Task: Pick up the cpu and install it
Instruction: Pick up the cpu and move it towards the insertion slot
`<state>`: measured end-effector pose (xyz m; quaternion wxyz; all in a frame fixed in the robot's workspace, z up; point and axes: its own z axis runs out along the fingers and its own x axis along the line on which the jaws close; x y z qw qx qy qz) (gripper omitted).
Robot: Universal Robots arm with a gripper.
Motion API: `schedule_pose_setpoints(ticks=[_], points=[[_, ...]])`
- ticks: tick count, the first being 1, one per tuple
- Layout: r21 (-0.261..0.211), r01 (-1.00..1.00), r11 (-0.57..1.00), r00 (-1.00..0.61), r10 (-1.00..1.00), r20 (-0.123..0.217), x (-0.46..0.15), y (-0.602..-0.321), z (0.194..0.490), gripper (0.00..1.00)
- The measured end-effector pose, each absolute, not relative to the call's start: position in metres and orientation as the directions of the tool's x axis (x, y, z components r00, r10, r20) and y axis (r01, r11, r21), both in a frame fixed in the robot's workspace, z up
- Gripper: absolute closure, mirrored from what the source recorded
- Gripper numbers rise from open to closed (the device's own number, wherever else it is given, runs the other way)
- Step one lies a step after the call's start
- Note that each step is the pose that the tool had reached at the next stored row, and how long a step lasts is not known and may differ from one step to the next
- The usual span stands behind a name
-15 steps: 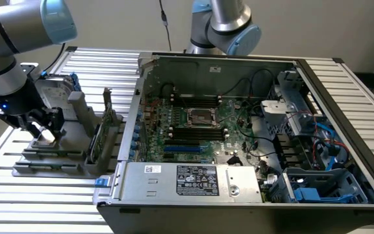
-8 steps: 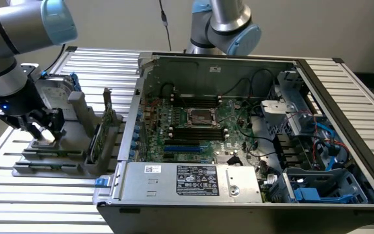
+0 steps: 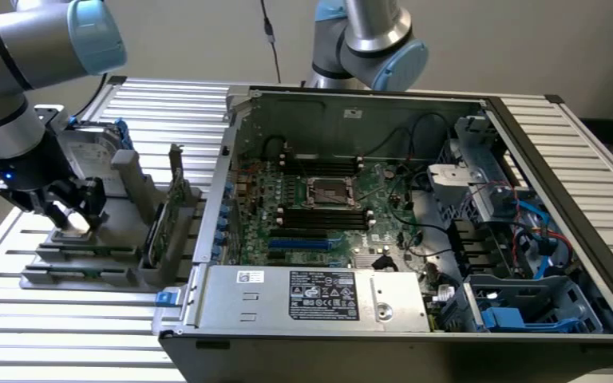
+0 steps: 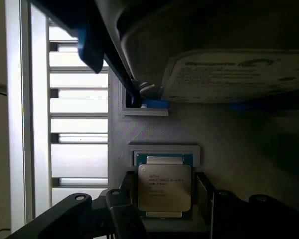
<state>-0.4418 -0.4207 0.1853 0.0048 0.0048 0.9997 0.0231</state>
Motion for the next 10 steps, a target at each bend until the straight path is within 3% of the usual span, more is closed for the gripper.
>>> schedule_pose_setpoints(ticks=[3, 10], points=[[0.046, 0.01, 0.999, -1.0, 0.01, -0.009, -0.4418, -0.4207, 0.1854, 0.45], [0.047, 0.01, 0.999, -1.0, 0.01, -0.009, -0.4417, -0.4207, 0.1863, 0.45]])
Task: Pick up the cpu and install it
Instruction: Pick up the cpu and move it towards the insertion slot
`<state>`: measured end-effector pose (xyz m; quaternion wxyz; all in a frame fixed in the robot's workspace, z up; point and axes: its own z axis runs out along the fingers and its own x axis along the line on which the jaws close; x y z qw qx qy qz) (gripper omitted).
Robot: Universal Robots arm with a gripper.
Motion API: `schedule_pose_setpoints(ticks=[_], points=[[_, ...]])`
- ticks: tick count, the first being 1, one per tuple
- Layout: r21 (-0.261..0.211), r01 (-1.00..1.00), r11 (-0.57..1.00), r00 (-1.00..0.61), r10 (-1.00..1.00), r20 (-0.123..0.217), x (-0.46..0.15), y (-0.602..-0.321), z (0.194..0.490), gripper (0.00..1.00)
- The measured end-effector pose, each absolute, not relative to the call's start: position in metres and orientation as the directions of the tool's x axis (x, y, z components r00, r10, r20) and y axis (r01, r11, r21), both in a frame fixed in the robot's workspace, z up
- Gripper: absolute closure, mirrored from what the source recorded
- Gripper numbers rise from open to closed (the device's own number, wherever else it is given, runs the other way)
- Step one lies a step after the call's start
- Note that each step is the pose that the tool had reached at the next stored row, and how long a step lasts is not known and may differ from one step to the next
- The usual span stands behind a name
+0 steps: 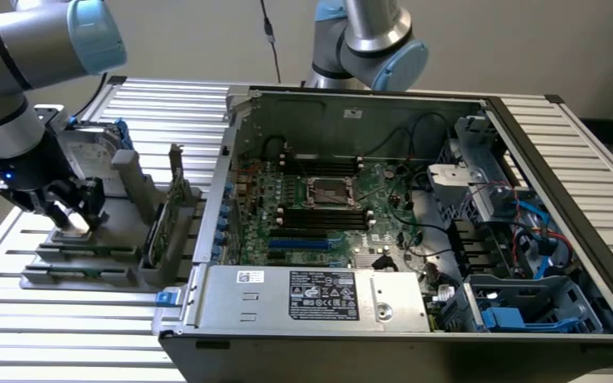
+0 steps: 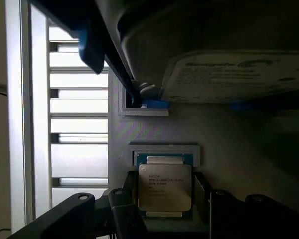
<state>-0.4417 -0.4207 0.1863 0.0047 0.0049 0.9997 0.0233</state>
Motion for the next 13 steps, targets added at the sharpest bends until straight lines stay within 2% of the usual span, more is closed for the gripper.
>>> schedule_pose_setpoints(ticks=[13], points=[[0.05, 0.01, 0.999, -1.0, 0.01, -0.004, -0.442, -0.421, 0.201, 0.45]])
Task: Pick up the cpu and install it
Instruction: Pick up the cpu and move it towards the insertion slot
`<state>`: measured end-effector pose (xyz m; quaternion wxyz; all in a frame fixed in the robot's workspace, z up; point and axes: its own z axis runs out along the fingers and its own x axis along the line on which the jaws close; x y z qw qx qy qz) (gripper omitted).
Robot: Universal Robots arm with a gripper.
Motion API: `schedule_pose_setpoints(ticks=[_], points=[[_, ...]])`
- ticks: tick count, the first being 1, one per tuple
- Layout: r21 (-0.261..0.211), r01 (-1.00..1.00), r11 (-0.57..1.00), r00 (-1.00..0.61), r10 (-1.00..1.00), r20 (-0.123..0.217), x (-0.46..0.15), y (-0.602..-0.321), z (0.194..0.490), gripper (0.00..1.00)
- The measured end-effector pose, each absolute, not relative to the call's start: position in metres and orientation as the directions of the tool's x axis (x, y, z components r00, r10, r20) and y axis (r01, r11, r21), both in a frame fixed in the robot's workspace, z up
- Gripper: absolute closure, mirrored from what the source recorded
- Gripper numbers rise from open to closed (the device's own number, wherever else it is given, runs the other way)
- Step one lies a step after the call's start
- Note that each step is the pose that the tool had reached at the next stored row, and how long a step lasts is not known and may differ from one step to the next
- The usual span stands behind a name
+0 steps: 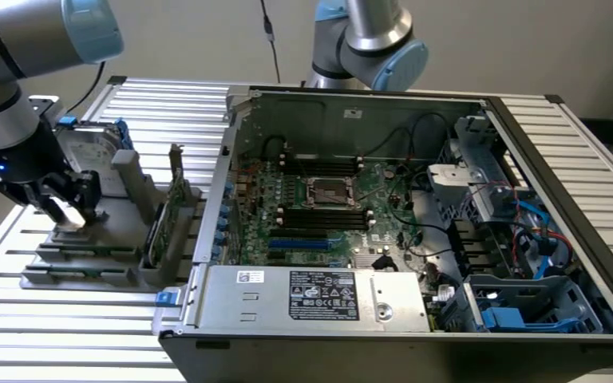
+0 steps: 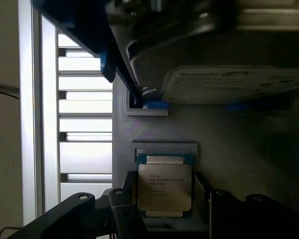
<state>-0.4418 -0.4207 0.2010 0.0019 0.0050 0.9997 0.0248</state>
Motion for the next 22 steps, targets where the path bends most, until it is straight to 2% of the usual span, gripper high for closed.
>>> schedule_pose_setpoints(ticks=[9, 22], points=[[0.053, 0.01, 0.999, -1.0, 0.01, -0.001, -0.442, -0.421, 0.227, 0.45], [0.053, 0.01, 0.999, -1.0, 0.01, -0.001, -0.439, -0.419, 0.285, 0.45]])
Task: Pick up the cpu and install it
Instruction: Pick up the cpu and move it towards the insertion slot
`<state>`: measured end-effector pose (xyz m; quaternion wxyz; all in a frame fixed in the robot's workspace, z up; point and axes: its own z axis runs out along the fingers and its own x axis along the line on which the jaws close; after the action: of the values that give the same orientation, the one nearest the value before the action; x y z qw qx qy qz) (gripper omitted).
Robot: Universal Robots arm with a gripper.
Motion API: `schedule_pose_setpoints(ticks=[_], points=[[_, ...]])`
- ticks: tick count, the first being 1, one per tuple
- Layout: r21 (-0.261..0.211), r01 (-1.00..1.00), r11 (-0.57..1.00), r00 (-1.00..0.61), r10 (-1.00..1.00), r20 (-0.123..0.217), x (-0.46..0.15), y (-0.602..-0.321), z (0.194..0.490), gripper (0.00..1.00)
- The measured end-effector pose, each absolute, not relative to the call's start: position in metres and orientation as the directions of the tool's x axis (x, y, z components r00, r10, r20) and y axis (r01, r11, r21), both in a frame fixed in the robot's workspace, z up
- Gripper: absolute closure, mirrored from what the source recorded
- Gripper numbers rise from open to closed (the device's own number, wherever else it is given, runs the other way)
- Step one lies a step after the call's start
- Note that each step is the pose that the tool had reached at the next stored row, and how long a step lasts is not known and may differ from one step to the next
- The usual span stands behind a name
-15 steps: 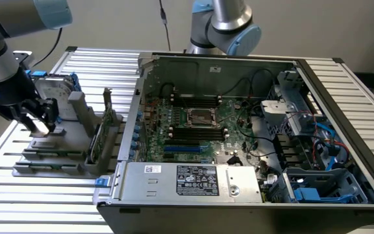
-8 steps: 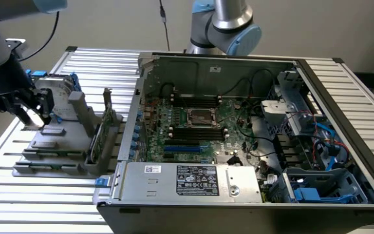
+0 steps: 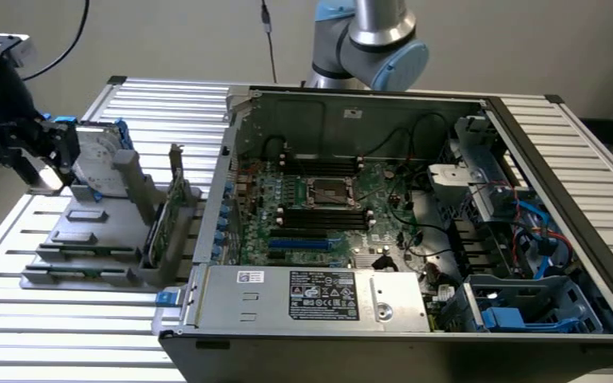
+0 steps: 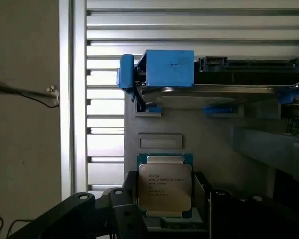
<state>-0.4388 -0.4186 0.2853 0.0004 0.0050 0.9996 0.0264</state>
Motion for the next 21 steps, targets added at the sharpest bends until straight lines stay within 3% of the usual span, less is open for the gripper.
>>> schedule_pose_setpoints(ticks=[14, 21], points=[[0.053, 0.01, 0.999, -1.0, 0.01, 0.002, -0.391, -0.415, 0.347, 0.45], [0.053, 0.01, 0.999, -1.0, 0.01, 0.004, -0.361, -0.414, 0.357, 0.45]])
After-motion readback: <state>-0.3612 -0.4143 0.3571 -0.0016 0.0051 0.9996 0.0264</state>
